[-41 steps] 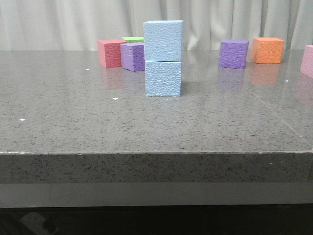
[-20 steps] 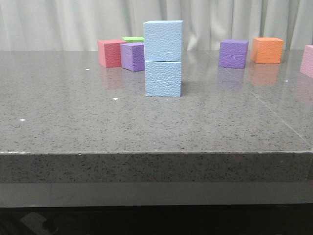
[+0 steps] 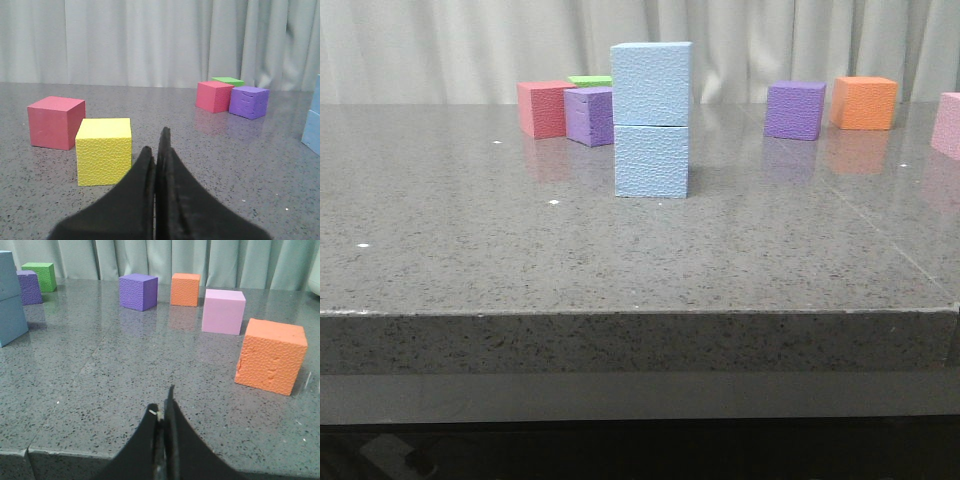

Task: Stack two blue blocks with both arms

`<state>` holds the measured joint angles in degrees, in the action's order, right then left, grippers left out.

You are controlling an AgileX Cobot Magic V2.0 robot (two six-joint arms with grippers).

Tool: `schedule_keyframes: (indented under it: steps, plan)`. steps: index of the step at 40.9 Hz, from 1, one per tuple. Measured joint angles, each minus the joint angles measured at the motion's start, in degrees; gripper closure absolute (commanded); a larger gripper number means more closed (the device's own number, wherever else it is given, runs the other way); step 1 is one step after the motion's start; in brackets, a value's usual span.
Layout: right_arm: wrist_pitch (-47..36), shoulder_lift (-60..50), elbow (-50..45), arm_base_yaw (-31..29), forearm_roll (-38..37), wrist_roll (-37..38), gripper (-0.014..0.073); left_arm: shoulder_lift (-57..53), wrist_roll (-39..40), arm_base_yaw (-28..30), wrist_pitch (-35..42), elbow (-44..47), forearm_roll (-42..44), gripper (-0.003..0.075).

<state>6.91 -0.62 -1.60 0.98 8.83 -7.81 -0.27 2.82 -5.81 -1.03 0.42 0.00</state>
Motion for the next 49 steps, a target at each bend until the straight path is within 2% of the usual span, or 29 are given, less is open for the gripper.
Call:
schedule_keyframes:
  steps: [12, 22, 49]
  plan:
    - [-0.6, 0.0, 0.0, -0.1, -0.3, 0.3, 0.0661, 0.0, 0.0, 0.0, 0.0, 0.0, 0.0, 0.0741]
    - [-3.3, 0.0, 0.0, -2.7, -3.5, 6.2, 0.0661, 0.0, 0.0, 0.0, 0.0, 0.0, 0.0, 0.0741]
    - [-3.6, 0.0, 0.0, -2.8, -3.9, 6.8, 0.0661, 0.0, 0.0, 0.0, 0.0, 0.0, 0.0, 0.0741]
